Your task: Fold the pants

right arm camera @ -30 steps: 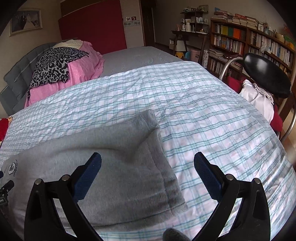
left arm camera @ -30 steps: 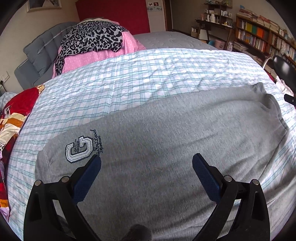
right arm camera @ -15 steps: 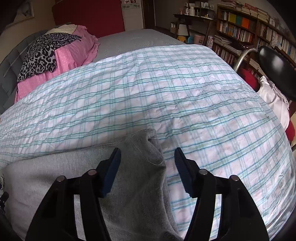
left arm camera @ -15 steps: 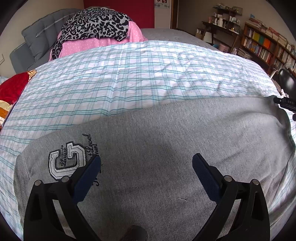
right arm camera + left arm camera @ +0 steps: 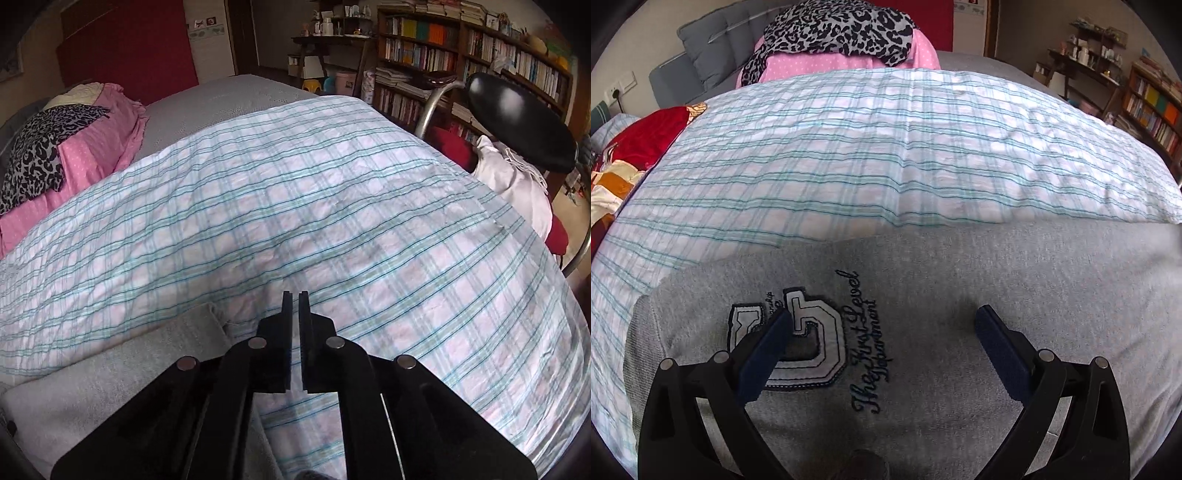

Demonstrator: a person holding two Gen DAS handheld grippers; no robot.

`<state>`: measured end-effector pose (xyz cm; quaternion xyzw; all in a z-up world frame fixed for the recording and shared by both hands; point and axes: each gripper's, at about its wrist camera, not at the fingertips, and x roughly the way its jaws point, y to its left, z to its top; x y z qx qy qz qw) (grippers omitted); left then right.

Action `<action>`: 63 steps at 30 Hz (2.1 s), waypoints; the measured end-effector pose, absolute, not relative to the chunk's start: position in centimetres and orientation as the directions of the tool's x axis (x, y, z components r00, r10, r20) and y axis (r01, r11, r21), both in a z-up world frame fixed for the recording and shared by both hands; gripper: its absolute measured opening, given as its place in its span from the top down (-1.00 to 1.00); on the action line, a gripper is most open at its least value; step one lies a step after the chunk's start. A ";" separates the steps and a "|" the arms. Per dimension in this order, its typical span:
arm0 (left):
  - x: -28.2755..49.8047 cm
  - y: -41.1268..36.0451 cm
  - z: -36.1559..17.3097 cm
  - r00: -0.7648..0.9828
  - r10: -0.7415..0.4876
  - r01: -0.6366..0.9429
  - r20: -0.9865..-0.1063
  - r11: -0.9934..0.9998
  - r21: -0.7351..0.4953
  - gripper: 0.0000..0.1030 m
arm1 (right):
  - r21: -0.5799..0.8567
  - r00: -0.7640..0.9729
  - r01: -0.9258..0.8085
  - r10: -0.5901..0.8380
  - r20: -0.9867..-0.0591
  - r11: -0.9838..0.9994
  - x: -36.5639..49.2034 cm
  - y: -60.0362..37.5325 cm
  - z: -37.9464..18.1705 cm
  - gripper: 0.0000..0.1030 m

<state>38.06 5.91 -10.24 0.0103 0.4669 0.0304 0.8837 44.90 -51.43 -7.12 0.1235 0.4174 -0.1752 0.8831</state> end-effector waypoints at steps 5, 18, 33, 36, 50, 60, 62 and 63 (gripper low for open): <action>38.2 6.2 -10.2 0.567 0.077 -0.050 -0.820 0.997 0.059 -0.90 | 0.128 0.642 0.290 -0.094 -0.761 0.948 42.9 -46.8 -6.4 -0.40; 39.0 7.2 -11.0 0.534 0.043 -0.004 -0.844 0.999 0.049 -0.91 | -0.003 0.559 0.108 -0.063 -0.827 0.994 42.6 -41.0 -11.4 -0.53; 38.1 12.8 -7.2 0.605 0.033 -0.038 -0.795 0.999 0.012 -0.90 | 0.047 0.620 -0.008 0.042 -0.783 0.999 37.8 -35.6 -6.3 -0.75; 35.3 9.3 -6.3 0.608 -0.063 0.097 -0.791 0.995 -0.005 -0.90 | 0.021 0.606 -0.127 0.094 -0.790 0.992 35.6 -31.4 -5.8 -0.76; 33.4 6.2 -11.6 0.522 -0.056 0.172 -0.851 0.984 0.041 -0.91 | -0.008 0.444 -0.216 0.091 -0.892 0.976 33.2 -25.3 -12.0 -0.80; 32.9 6.9 -10.6 0.539 -0.045 0.153 -0.841 0.987 0.045 -0.91 | 0.000 0.479 -0.184 0.089 -0.873 0.983 30.1 -28.1 -10.4 -0.81; 32.6 7.5 -9.8 0.550 -0.040 0.136 -0.834 0.990 0.043 -0.91 | 0.019 0.504 -0.153 0.094 -0.859 0.988 30.0 -29.0 -9.7 -0.81; 32.5 8.0 -9.4 0.558 -0.035 0.126 -0.829 0.991 0.043 -0.91 | 0.030 0.512 -0.143 0.099 -0.853 0.989 30.0 -29.4 -9.5 -0.81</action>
